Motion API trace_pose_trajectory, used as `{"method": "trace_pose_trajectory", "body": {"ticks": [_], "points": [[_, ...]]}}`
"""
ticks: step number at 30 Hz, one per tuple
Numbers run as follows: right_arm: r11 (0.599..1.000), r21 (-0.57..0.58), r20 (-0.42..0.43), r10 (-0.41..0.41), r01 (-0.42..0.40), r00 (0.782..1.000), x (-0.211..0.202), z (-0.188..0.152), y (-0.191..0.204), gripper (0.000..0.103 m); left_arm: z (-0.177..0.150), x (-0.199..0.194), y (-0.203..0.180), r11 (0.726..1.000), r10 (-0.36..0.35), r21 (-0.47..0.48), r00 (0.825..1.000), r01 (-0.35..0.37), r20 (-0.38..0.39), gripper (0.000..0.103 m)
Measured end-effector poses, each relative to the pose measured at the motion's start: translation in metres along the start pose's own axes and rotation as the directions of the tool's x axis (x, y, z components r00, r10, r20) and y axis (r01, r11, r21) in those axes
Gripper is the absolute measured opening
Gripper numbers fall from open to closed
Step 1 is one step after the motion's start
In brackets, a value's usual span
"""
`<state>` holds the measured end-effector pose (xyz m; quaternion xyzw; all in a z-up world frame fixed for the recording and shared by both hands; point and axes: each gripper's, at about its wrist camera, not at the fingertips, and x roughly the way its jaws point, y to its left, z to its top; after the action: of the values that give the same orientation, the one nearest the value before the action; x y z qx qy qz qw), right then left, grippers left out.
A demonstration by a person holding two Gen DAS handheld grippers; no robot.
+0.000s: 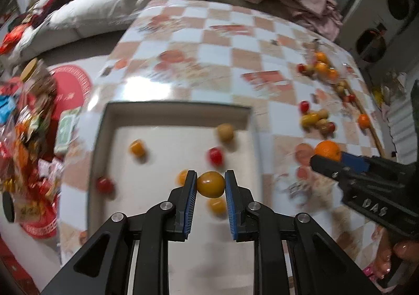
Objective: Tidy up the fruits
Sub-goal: 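Carry the yellow tomato and mandarin into the white tray and open both tools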
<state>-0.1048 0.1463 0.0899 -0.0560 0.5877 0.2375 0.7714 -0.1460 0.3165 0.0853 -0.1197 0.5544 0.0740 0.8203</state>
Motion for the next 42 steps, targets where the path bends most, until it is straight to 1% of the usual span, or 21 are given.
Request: {"method": "trace_pose_trajectory", "body": {"ticks": [5, 10, 13, 21, 26, 31, 36, 37, 38, 39, 40, 41, 42], "points": [[0.998, -0.04, -0.017, 0.038, -0.039, 0.999, 0.007, -0.003, 0.032, 0.04, -0.014, 0.007, 0.034, 0.998, 0.041, -0.045, 0.999, -0.042, -0.03, 0.023], [0.994, -0.088, -0.041, 0.061, -0.064, 0.997, 0.019, -0.004, 0.062, 0.04, -0.018, 0.018, 0.05, 0.997, 0.051, -0.05, 0.998, -0.053, -0.038, 0.023], [0.992, -0.108, -0.055, 0.061, -0.066, 0.997, 0.03, -0.002, 0.074, 0.04, -0.018, 0.028, 0.057, 0.997, 0.056, -0.058, 0.997, -0.059, -0.051, 0.023], [0.987, -0.156, -0.094, 0.028, -0.043, 0.995, 0.059, 0.003, 0.092, 0.039, -0.02, 0.049, 0.067, 0.996, 0.064, -0.058, 0.995, -0.068, -0.077, 0.023], [0.983, -0.18, -0.136, 0.004, -0.029, 0.991, 0.076, 0.002, 0.097, 0.039, -0.022, 0.055, 0.071, 0.996, 0.062, -0.061, 0.994, -0.067, -0.088, 0.023], [0.982, -0.189, -0.168, -0.003, -0.029, 0.986, 0.088, 0.0, 0.1, 0.04, -0.025, 0.056, 0.071, 0.996, 0.065, -0.049, 0.994, -0.07, -0.085, 0.023], [0.98, -0.198, -0.17, -0.012, -0.022, 0.985, 0.089, 0.0, 0.101, 0.04, -0.026, 0.055, 0.07, 0.997, 0.072, -0.027, 0.994, -0.074, -0.087, 0.024], [0.979, -0.202, -0.169, -0.015, -0.019, 0.986, 0.088, -0.001, 0.101, 0.04, -0.026, 0.055, 0.07, 0.997, 0.074, -0.027, 0.993, -0.076, -0.09, 0.025], [0.978, -0.208, -0.161, -0.02, -0.014, 0.987, 0.085, 0.0, 0.103, 0.04, -0.026, 0.055, 0.07, 0.996, 0.08, -0.028, 0.992, -0.083, -0.093, 0.034], [0.977, -0.213, -0.152, -0.025, -0.008, 0.988, 0.082, 0.0, 0.105, 0.04, -0.027, 0.055, 0.071, 0.995, 0.087, -0.031, 0.992, -0.09, -0.091, 0.055], [0.976, -0.217, -0.143, -0.026, -0.006, 0.989, 0.079, 0.0, 0.106, 0.041, -0.027, 0.053, 0.072, 0.995, 0.095, -0.035, 0.992, -0.098, -0.082, 0.064], [0.976, -0.219, -0.132, -0.021, -0.009, 0.991, 0.072, 0.001, 0.107, 0.043, -0.027, 0.049, 0.072, 0.994, 0.104, -0.037, 0.992, -0.107, -0.065, 0.069], [0.976, -0.219, -0.125, -0.02, -0.008, 0.992, 0.067, 0.0, 0.106, 0.048, -0.027, 0.048, 0.072, 0.994, 0.104, -0.032, 0.993, -0.106, -0.057, 0.069]]}}
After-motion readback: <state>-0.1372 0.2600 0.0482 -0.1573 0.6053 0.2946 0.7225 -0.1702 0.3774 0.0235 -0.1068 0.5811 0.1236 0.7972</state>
